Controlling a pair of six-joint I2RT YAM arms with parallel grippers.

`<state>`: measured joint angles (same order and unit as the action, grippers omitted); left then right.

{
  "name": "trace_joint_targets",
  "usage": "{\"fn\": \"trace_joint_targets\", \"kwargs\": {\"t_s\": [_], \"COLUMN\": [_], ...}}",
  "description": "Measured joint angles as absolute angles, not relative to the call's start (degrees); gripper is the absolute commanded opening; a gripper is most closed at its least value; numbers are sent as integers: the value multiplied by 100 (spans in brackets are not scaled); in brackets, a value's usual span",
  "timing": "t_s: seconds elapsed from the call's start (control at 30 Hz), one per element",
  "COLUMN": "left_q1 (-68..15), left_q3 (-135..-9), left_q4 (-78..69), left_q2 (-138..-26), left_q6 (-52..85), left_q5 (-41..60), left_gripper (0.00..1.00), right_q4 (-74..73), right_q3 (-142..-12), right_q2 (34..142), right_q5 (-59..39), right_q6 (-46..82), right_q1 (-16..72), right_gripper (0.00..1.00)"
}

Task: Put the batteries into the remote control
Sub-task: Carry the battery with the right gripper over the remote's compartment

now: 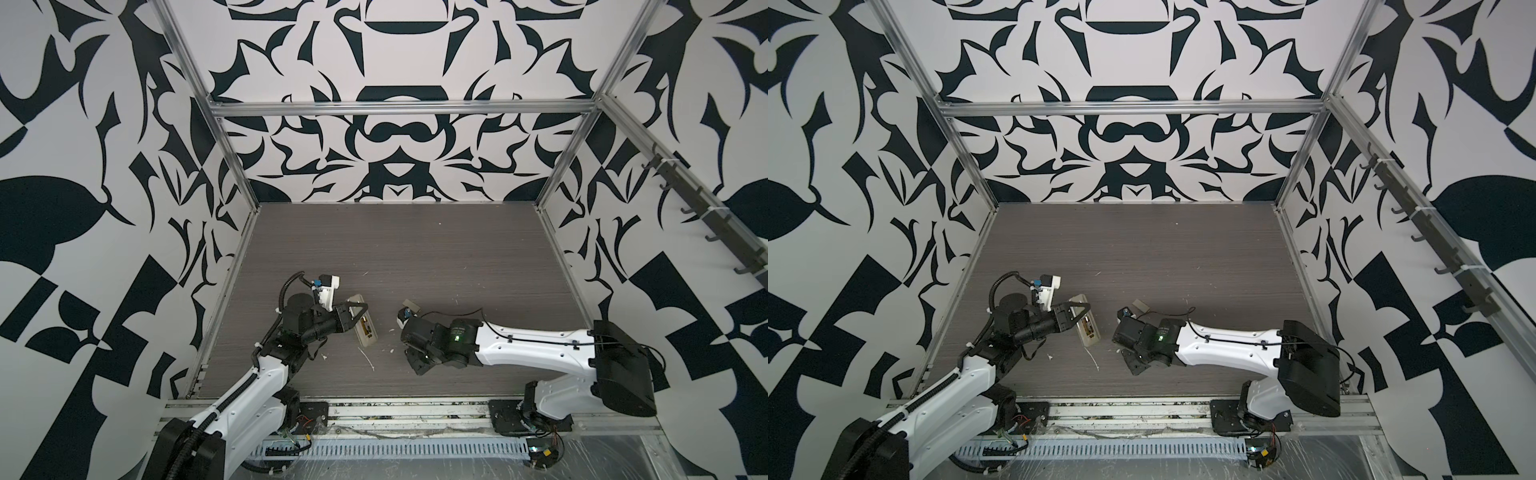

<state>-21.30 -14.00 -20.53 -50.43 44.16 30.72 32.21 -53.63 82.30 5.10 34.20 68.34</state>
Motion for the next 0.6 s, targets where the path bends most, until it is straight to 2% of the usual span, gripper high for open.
{"fn": "trace_joint_targets", "kwargs": {"t_s": [0.4,0.6], "left_q1": [-2130,-2130], "left_q3": [-1400,-1400], "left_q4": [-2132,-2327], "left_q2": [-4915,-4954], "left_q6": [4547,4654], "left_q5": [2985,2980], "left_gripper": [0,0], "right_q4": [3712,4091], "right_q3": [-6622,-7806], "right_q2": [8241,8921], "right_q5": [246,119], "right_q6": [3079,2978], "right_q1": [6834,6834], "right_gripper": [0,0]}}
